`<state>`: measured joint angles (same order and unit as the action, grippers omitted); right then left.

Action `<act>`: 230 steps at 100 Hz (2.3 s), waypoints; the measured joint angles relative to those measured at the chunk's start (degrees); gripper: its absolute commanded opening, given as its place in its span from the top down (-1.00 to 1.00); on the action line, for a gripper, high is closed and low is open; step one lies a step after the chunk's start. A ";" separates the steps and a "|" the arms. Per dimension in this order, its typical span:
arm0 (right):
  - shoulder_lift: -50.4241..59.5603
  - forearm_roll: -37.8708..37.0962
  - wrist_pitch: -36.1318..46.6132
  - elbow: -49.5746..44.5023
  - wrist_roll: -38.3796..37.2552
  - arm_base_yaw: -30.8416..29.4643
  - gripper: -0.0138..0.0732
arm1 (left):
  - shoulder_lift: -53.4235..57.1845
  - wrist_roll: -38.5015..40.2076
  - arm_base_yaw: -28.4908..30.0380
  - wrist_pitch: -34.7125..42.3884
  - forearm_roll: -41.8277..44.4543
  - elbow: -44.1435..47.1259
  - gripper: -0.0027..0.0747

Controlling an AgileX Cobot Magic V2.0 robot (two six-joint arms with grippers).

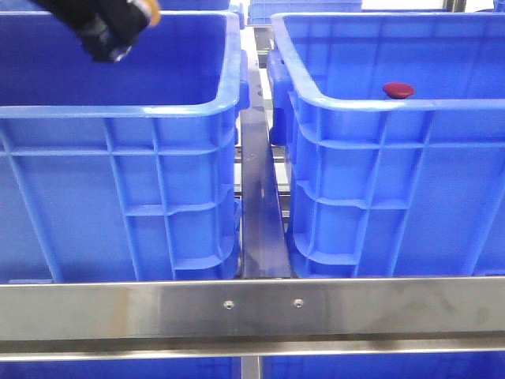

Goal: Pick red and yellow buttons and place in box
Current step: 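Grasp a yellow-capped push button with the left gripper and lift, then carry the yellow button to the right gripper and grasp it there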

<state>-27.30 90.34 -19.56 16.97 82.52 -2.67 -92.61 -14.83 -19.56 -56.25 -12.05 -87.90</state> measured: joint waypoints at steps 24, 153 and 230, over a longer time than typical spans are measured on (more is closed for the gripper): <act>0.00 0.00 0.00 0.00 0.00 0.00 0.83 | 2.90 -18.49 0.00 -6.56 -18.99 0.00 0.72; -7.29 2.50 -8.68 4.59 -9.30 0.00 -0.77 | 2.13 -25.84 -11.98 -13.99 -33.53 0.00 0.72; -32.45 8.46 -40.75 19.06 -28.29 0.00 -0.77 | 2.13 -25.84 -11.98 -13.84 -33.53 0.00 0.72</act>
<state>-59.75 98.80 -60.31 36.03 54.24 -2.67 -90.48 -40.66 -31.54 -70.09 -45.58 -87.90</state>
